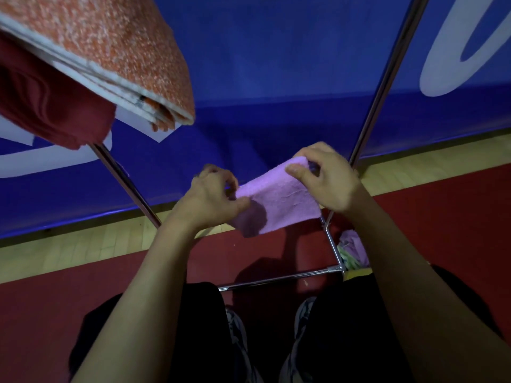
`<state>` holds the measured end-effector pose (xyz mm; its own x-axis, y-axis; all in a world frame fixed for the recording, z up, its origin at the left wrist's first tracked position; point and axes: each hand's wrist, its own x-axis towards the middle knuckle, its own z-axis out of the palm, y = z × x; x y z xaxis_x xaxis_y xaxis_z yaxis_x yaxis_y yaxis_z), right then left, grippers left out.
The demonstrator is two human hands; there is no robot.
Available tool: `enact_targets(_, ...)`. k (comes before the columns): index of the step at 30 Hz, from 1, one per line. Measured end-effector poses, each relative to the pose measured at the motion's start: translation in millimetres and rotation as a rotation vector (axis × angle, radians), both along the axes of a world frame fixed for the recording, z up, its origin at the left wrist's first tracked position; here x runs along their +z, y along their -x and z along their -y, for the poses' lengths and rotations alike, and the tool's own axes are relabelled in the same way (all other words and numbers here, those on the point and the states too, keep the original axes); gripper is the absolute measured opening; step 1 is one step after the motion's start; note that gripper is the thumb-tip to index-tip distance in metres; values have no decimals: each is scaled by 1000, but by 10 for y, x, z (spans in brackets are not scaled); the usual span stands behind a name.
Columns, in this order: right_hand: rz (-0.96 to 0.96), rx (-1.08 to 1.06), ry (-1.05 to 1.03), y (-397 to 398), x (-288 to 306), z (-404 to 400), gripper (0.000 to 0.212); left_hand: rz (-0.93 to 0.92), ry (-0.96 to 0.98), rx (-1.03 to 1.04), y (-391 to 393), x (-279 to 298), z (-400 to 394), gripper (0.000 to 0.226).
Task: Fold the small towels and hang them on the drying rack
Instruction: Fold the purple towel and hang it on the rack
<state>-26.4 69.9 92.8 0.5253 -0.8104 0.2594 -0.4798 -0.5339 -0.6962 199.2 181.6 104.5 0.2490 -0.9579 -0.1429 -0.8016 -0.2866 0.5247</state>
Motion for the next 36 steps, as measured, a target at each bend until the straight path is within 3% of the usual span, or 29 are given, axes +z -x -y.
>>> enact_targets(5,118,207,-163,-124,56,-166,17,-182,74,-182,365,11,-10,71)
enact_targets(8,191,224,-213,-155,29,-188,17,-146,164,-177,510,-61,79,43)
enact_targets(10,239,206,-223,-139,23,-167,14,-223,184,-124,516,-88,114,22)
enact_targets(13,289,181,-311,-19,2,-69,29,-327,219,-36,487,-68,88,27)
enact_targets(16,-28,218,-329,179,-35,38,57,-512,286,-3,402,43,30,12)
enact_targets(19,-188,269,-332,274,-67,41,52,-632,307,-30,305,126,-33,19)
enact_targets(23,-132,249,-280,289,-69,38,59,-732,304,-129,253,168,-60,25)
enact_targets(27,-44,298,-431,336,-41,33,60,-821,308,-171,226,196,-79,31)
enact_targets(31,33,383,-482,315,27,-5,74,-890,302,-224,206,217,-90,32)
enact_targets(36,260,364,-513,311,97,-52,47,-936,307,-225,203,250,-102,37)
